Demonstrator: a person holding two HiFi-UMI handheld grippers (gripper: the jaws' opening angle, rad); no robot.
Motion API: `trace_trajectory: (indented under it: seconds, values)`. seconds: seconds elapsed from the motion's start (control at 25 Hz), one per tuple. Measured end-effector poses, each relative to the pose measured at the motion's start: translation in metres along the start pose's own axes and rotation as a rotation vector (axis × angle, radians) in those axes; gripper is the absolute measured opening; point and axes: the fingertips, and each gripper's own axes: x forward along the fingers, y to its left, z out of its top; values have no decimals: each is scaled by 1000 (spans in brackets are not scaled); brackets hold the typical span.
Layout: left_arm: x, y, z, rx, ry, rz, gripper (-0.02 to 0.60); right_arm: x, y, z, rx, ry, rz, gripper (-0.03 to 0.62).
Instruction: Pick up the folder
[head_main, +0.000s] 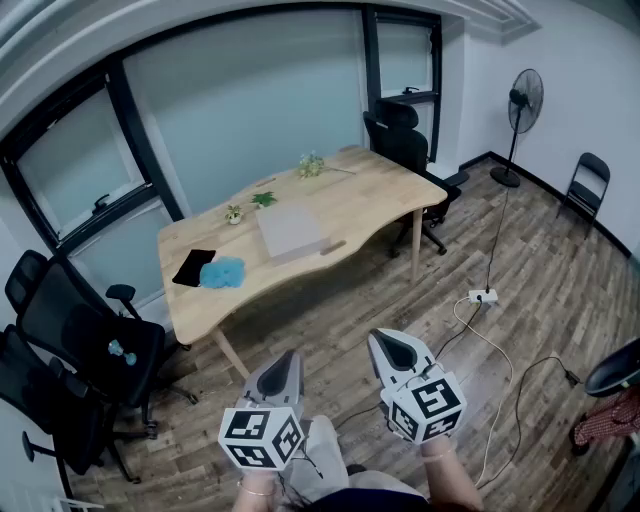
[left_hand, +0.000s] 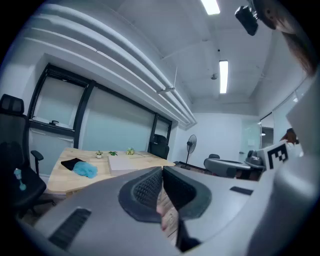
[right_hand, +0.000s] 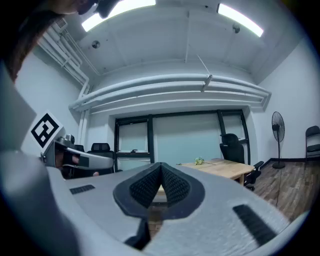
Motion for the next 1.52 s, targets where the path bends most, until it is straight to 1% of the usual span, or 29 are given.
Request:
trace_trajectory:
  seconds: [0.2,0.36,0.48,0.64,0.84,1.16,1.28,1.4,1.52]
  values:
    - [-14,-7,2,-8,-10,0,12,-13,11,4,-9,-16,7,0]
    - [-19,-12,1,-11,-15,0,12,-16,13,-3,-8,15,11,0]
    - [-20,-5,1,-12,-14,9,12,-11,17,-5,31,22,30,0]
    - [-14,2,0,-12,-14,15,12,-2,19,-8,16,37,39,0]
    - [1,4,1,0,-12,2,12,10,9,-9,0,35,28,3]
    - [37,20,3,8,-16,-6,14,43,-8,-15,-14,68,51,6]
    - [52,28,6,-1,-23,-7,18,56,-15,-18,-17,83,58,9]
    - [65,35,9,-12,-27,-16,51,70,-20,-21,-7,98,75,42]
    - [77,43,10,-21,-23,-20,65,84,-26,-25,0,116,90,74]
